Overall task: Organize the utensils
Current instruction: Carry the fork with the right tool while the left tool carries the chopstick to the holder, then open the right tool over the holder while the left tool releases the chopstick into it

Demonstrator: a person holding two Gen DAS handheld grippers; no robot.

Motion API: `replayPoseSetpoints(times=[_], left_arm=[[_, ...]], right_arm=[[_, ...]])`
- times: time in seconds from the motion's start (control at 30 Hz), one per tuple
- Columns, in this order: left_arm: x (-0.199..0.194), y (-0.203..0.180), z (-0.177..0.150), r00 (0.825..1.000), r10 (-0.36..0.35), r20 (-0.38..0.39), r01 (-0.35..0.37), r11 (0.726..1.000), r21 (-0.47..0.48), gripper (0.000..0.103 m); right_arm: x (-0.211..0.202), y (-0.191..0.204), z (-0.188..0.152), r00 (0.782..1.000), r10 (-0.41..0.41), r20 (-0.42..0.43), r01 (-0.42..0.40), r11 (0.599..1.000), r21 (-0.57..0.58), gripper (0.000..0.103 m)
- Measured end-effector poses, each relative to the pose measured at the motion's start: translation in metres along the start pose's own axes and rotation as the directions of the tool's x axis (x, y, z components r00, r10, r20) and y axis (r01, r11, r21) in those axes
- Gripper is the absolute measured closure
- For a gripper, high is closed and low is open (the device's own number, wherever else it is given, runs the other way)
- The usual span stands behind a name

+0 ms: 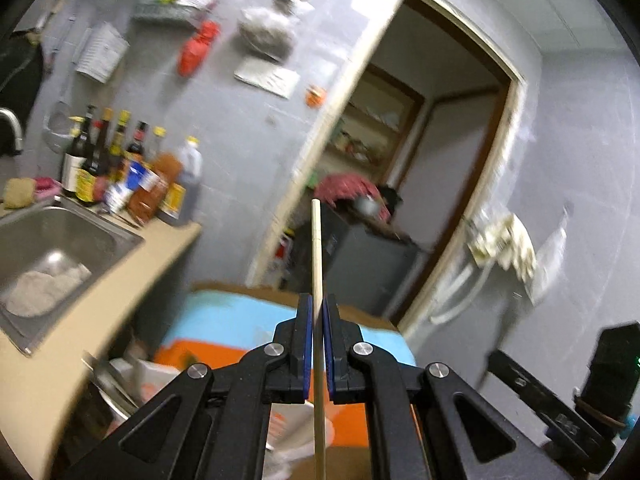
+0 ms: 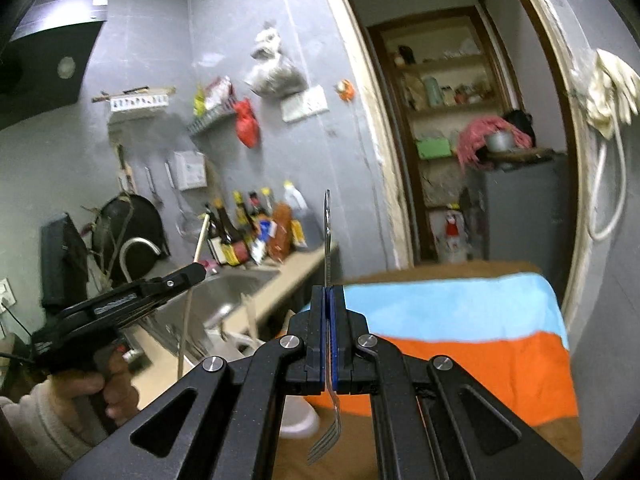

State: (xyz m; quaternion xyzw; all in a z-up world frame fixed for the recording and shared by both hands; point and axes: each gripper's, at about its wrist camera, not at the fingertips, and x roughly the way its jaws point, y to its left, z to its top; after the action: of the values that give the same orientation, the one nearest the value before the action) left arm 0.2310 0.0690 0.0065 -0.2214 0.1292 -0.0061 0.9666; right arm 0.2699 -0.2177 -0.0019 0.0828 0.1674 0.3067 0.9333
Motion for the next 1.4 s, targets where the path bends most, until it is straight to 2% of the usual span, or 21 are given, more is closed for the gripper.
replayPoseSetpoints(times=[0.17, 0.47, 0.77, 0.93, 1.4], left_arm=[[0.000, 0.048, 0.021, 0.995, 0.041, 0.095, -0.035, 0.997, -0.066, 0.098], [0.022, 0.103, 0.022, 0.990, 0.076, 0.117, -0.060, 0.989, -0.136, 0.098], [0.037, 0.108, 0.008, 0.991, 0.080, 0.104, -0.071, 0.994, -0.087, 0.098], [0.040, 0.103, 0.000, 0.992, 0.071, 0.101, -0.069, 0.997, -0.023, 0.098], [0.039, 0.097, -0.012, 0.993, 0.084, 0.078, -0.088, 0.995, 0.052, 0.098]], right_arm=[[0.013, 0.034, 0.012, 0.998, 0.024, 0.051, -0.023, 0.999, -0.024, 0.101], [0.040, 0.068, 0.013, 0.995, 0.013, 0.103, -0.012, 1.000, -0.014, 0.101], [0.073, 0.078, -0.003, 0.997, -0.019, 0.079, 0.021, 1.000, -0.018, 0.101], [0.091, 0.076, -0.014, 0.999, -0.027, 0.040, 0.027, 1.000, -0.006, 0.101], [0.110, 0.081, -0.031, 0.999, -0.033, -0.032, 0.032, 0.999, -0.032, 0.101]])
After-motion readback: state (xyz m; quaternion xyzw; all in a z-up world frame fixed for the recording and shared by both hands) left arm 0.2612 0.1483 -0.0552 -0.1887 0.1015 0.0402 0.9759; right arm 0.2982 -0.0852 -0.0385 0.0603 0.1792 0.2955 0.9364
